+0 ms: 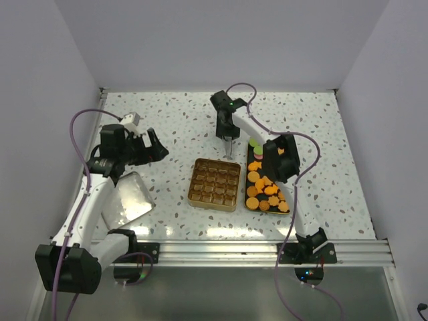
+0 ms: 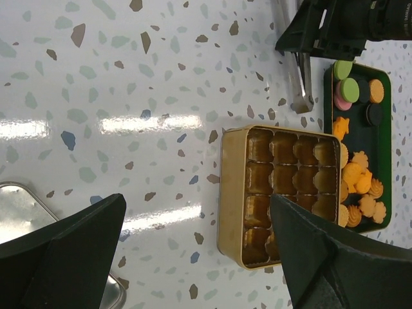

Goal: Pack the cookies

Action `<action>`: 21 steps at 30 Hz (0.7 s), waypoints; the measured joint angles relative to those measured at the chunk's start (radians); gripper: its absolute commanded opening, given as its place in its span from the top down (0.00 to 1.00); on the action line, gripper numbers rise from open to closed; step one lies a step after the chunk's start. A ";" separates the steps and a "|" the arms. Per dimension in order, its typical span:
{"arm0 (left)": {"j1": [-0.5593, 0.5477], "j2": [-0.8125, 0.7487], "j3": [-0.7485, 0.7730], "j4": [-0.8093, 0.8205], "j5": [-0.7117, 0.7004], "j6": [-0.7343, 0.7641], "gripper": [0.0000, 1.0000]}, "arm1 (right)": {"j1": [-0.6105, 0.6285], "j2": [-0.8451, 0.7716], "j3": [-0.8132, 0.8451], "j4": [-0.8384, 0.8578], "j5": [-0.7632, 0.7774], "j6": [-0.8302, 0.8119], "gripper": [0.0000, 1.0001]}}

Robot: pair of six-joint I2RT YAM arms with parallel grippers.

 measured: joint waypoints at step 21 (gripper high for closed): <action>0.000 0.030 0.032 0.047 0.054 -0.012 0.00 | -0.046 -0.474 -0.018 -0.144 -0.061 -0.056 0.46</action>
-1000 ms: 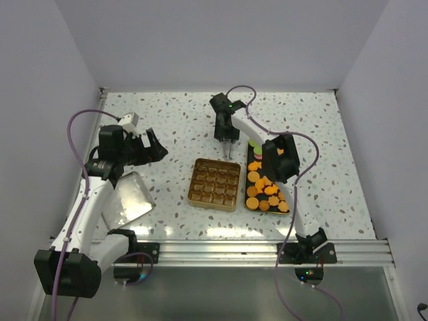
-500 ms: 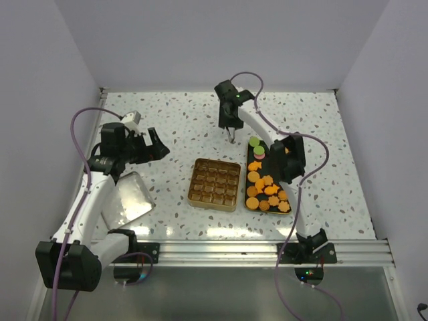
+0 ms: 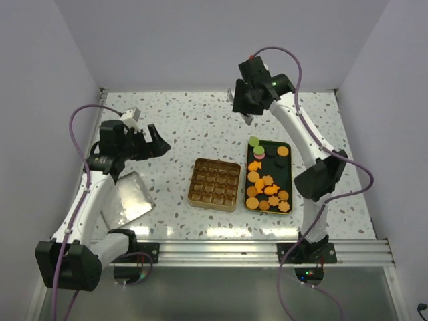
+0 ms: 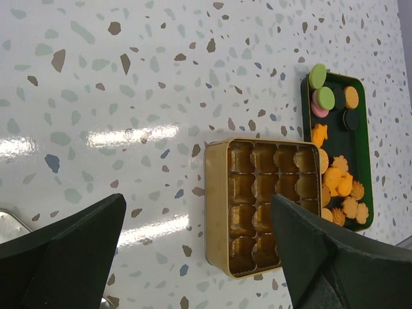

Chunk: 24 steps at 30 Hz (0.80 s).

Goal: Pack the cookies

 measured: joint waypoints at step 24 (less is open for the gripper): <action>0.000 -0.010 -0.038 0.050 0.011 -0.029 0.00 | -0.002 -0.856 -0.795 -0.253 -0.058 0.115 0.42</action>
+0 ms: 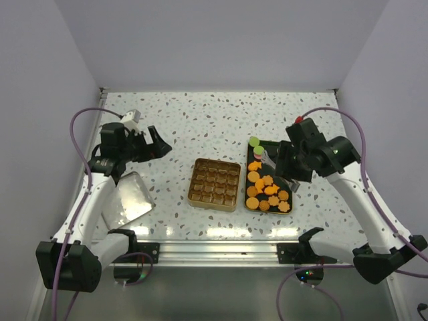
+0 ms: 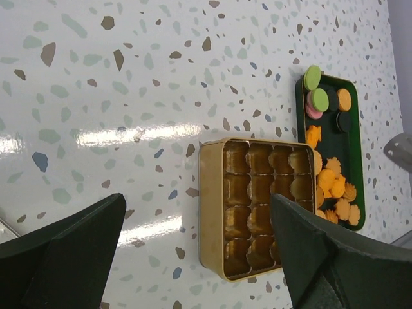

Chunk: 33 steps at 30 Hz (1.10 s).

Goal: Pack the cookies

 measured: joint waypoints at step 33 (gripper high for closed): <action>-0.189 0.036 0.003 0.008 -0.102 -0.059 0.00 | -0.090 0.034 -0.277 0.086 -0.124 0.058 0.48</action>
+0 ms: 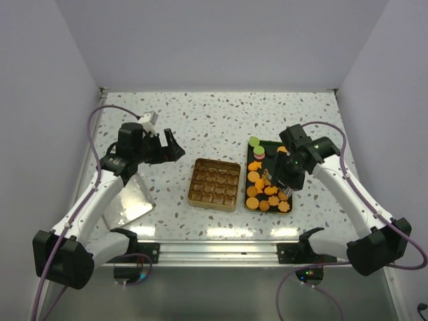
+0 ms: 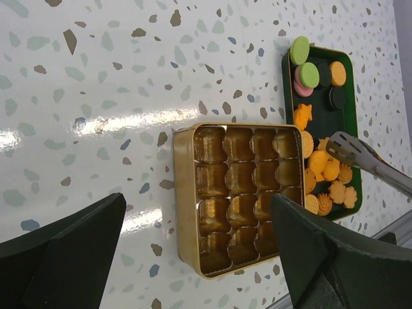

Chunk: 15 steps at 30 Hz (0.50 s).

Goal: Pack the cookies

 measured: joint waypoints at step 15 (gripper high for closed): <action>-0.006 0.013 0.019 0.000 -0.013 -0.001 0.00 | 0.000 0.071 -0.011 0.050 -0.003 -0.030 0.52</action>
